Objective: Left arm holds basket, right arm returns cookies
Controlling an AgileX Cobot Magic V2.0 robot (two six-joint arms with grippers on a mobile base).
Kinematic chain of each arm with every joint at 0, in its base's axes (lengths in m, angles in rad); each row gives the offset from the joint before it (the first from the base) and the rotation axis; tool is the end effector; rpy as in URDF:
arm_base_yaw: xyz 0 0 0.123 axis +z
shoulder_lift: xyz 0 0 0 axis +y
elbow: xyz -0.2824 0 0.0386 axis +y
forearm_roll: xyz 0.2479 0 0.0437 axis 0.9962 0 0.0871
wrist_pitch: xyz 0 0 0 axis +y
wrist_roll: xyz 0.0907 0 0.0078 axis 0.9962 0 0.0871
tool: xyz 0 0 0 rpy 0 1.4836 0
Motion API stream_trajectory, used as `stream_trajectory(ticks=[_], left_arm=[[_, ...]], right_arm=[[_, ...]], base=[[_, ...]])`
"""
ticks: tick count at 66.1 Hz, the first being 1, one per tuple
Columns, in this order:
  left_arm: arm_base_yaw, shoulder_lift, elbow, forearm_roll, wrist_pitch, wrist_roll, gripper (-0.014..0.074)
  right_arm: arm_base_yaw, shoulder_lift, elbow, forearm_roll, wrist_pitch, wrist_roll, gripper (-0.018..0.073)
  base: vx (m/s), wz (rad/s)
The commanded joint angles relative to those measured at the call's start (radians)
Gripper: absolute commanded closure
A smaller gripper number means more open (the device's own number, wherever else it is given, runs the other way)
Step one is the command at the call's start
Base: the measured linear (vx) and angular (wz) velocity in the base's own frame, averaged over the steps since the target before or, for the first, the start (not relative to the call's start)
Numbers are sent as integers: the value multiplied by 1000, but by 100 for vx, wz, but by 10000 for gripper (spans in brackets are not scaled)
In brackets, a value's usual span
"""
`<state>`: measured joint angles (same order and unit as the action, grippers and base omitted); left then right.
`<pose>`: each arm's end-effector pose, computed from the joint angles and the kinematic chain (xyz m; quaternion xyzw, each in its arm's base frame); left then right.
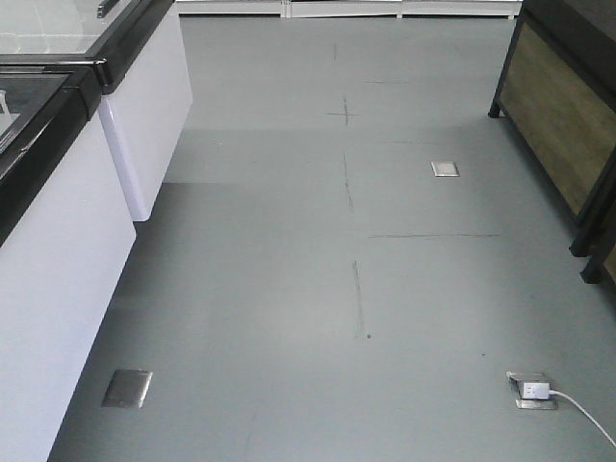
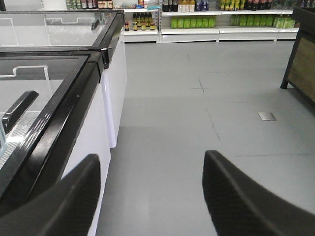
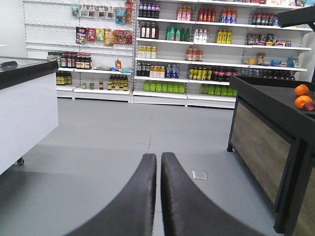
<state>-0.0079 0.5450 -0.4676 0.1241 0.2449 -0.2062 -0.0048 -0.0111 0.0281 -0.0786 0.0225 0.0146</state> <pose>0.1176 0.0018 0.3056 -0.0398 0.7836 -0.0173 0.6198 0.0567 -0.0004 0.2022 -0.0198 0.6897 -0.0255 0.7233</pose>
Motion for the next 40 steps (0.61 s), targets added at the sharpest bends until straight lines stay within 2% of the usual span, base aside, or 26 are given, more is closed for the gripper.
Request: stream_trajectory(ticks=[1,6,12,28,34,40], left_arm=[[1,9,-36,-21,-58,-57,153],[1,11,-43,-25,-13,-149,153],[1,36,-79,-18,58,-218,153],[1,296,-333,-22,379,-233,153],[1,389,-440,-59,427,-246,153],[2,458,-540,-134,443,-250,153]], right_arm=[[-5,-13,18,-6,-72,-2,562],[-5,-13,18,-6,-72,-2,562],[-5,-13,18,-6,-72,-2,562],[-5,-13,18,-6,-72,-2,562],[-5,-13,18,-6,-72,-2,562],[-5,-13,18,-6,-72,-2,562]], base=[[0,0],[0,0],[0,0],[0,0],[0,0],[0,0]])
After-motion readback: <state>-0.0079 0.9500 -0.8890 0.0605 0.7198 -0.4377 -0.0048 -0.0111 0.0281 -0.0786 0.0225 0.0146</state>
